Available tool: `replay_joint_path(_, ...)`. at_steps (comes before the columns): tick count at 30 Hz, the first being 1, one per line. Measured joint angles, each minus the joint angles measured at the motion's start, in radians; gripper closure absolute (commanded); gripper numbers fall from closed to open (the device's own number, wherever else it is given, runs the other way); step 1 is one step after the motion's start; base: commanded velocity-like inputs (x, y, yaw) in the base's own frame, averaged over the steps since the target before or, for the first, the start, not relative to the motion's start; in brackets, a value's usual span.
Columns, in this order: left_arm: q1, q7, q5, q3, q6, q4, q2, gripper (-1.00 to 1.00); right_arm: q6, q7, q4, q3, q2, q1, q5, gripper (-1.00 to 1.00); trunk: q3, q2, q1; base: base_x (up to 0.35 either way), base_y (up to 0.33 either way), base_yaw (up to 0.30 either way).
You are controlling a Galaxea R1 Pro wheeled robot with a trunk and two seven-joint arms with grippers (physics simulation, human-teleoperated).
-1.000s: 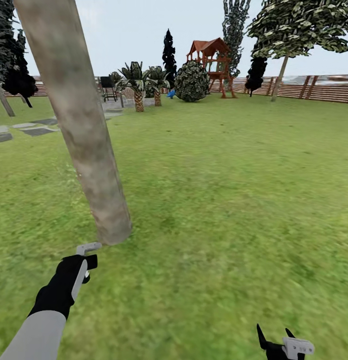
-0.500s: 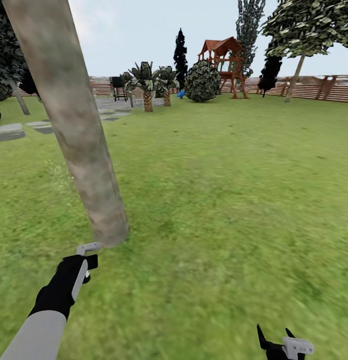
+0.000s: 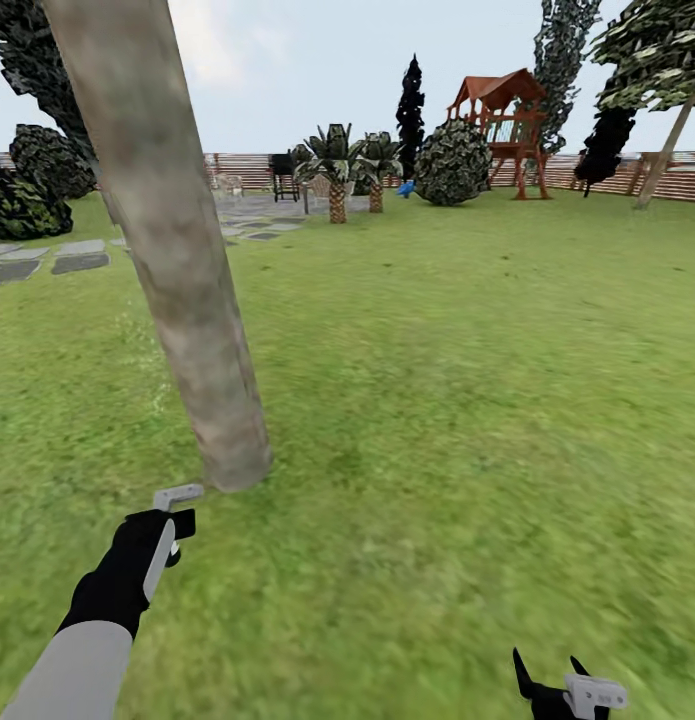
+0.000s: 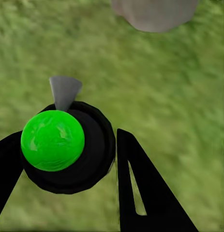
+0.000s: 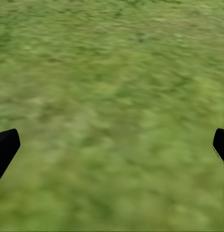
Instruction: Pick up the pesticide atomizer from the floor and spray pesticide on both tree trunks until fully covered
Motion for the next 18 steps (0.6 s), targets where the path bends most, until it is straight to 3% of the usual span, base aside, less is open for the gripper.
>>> replay_joint_path(4, 0.0, 0.0, 0.0, 0.0, 0.0, 0.0, 0.0, 1.0, 0.0, 0.0, 0.0, 0.0, 0.0, 0.0, 0.0, -1.0, 0.0, 0.0, 0.0, 0.114, -0.259, 0.016)
replay_joint_path(10, 0.0, -0.001, 0.0, 0.0, -0.001, 0.014, 0.001, 1.0, 0.0, 0.0, 0.0, -0.001, -0.001, 0.0, -0.001, -1.0, 0.0, 0.0, 0.0, 0.01, -0.04, 0.0)
replay_joint_path(15, -0.015, -0.002, -0.005, -0.059, -0.004, 0.083, 0.002, 1.0, 0.0, 0.001, 0.0, 0.0, 0.0, 0.0, 0.0, -1.0, 0.0, 0.0, 0.0, 0.0, -0.001, 0.0)
replay_joint_path(18, -0.027, -0.003, -0.009, -0.069, -0.003, 0.141, 0.004, 1.0, 0.0, 0.001, 0.0, 0.0, 0.0, 0.0, 0.001, -1.0, 0.0, 0.0, 0.0, 0.0, 0.0, 0.0)
